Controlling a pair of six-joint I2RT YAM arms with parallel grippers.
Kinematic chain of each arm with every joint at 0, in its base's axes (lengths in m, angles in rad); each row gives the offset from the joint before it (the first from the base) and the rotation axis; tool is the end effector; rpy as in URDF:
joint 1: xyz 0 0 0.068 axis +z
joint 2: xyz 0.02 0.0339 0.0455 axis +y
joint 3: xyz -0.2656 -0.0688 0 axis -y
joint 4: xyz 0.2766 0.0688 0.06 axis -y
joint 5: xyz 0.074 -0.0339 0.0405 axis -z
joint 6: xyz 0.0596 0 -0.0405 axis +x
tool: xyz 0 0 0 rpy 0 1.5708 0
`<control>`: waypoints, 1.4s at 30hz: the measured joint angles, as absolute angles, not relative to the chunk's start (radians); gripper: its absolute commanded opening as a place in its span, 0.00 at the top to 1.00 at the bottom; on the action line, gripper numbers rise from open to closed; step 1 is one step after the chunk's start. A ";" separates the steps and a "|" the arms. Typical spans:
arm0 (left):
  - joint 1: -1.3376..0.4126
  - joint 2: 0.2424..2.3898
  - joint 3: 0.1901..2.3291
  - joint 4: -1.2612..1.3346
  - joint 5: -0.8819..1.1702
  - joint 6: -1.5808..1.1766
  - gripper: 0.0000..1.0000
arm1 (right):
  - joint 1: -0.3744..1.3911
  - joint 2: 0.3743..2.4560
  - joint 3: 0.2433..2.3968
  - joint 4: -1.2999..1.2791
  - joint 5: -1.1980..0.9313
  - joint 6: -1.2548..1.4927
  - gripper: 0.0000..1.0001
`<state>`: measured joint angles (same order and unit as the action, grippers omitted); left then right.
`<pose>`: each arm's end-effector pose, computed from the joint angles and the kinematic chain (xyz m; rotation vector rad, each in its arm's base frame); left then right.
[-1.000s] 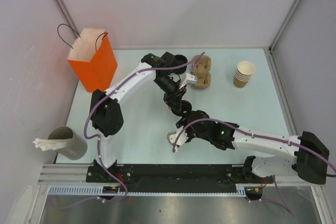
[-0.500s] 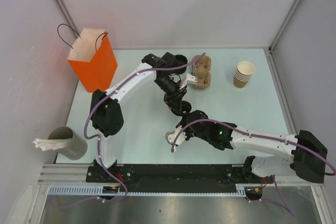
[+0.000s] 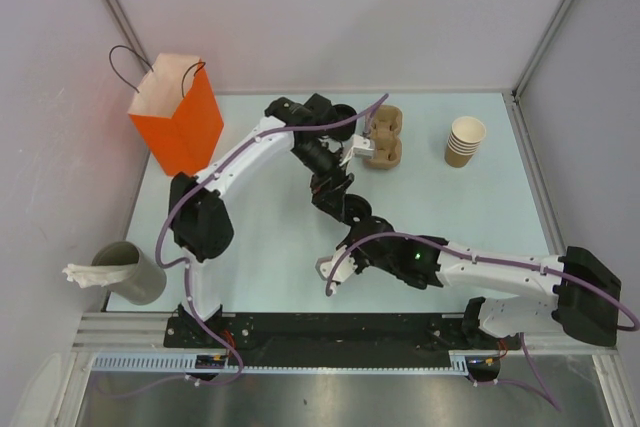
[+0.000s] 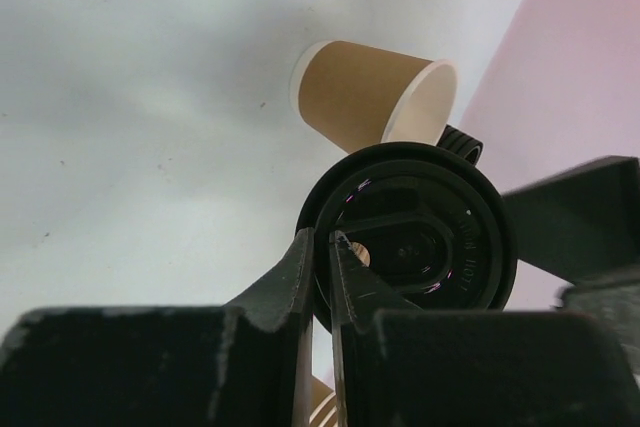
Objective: Pack the takeout coffee
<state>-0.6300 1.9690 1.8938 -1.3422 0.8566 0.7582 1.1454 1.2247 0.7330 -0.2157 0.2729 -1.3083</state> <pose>0.3133 -0.2842 0.2857 1.7915 2.0052 -1.2112 0.1392 0.2684 0.2003 -2.0914 0.9018 -0.3963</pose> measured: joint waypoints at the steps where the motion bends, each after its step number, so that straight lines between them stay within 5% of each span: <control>1: -0.625 1.965 1.906 -1.344 0.857 0.759 0.01 | 1.149 1.224 0.733 -0.222 0.273 -1.303 1.00; 12: -0.438 1.781 1.962 -1.308 0.840 0.694 0.00 | 1.157 1.194 0.865 -0.394 0.190 -1.147 1.00; 20: -0.262 1.475 1.658 -1.007 0.810 0.544 0.01 | 1.040 1.205 1.082 -0.493 0.015 -1.019 1.00; 42: -0.222 1.138 1.075 -0.425 0.714 0.450 0.01 | 0.738 1.488 1.393 -0.624 -0.459 -0.830 1.00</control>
